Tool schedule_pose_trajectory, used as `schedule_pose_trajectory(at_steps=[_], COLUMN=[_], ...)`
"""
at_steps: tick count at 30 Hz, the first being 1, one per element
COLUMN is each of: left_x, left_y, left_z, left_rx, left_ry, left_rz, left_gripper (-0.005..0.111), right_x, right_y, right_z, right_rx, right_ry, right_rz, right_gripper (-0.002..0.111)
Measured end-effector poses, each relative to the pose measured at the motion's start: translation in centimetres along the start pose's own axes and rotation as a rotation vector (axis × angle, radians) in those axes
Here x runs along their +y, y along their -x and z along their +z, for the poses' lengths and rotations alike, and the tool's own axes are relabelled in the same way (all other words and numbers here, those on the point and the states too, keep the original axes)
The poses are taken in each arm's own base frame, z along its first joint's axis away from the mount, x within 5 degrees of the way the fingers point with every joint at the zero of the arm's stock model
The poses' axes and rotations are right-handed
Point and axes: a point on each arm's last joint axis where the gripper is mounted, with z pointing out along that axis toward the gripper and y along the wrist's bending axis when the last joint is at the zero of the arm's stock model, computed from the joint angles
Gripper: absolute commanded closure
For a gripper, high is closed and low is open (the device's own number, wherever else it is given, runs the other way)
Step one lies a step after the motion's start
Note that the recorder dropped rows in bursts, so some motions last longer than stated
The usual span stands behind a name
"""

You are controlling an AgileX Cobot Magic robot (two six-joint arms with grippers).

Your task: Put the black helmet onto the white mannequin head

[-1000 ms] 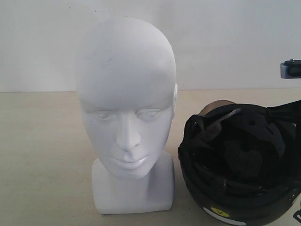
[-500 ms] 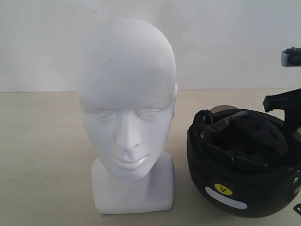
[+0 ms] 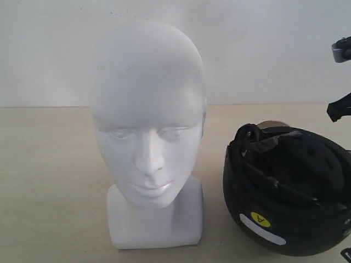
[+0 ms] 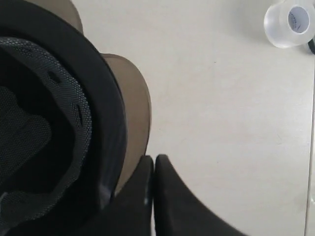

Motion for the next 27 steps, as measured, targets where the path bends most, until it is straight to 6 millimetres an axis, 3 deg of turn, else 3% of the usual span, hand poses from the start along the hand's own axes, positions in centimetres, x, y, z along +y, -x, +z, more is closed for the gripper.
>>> schedule_pose_trajectory(at_steps=[8, 14, 21, 27], left_x=[0.0, 0.0, 0.0, 0.0], left_y=[0.0, 0.0, 0.0, 0.0], left_z=[0.0, 0.0, 0.0, 0.0], left_rx=[0.0, 0.0, 0.0, 0.0], left_ry=[0.0, 0.0, 0.0, 0.0], left_rz=[0.0, 0.0, 0.0, 0.0], left_gripper=[0.102, 0.102, 0.102, 0.102], right_x=[0.6, 2.3, 5.5, 7.4], right_y=[-0.5, -1.5, -5.9, -10.5], right_z=[-0.1, -2.8, -5.3, -6.2], right_rx=[0.053, 0.012, -0.126, -0.272], right_ry=[0.041, 0.07, 0.167, 0.398], right_rz=[0.01, -0.034, -0.119, -0.083], right_gripper=[0.108, 0.108, 0.108, 0.108])
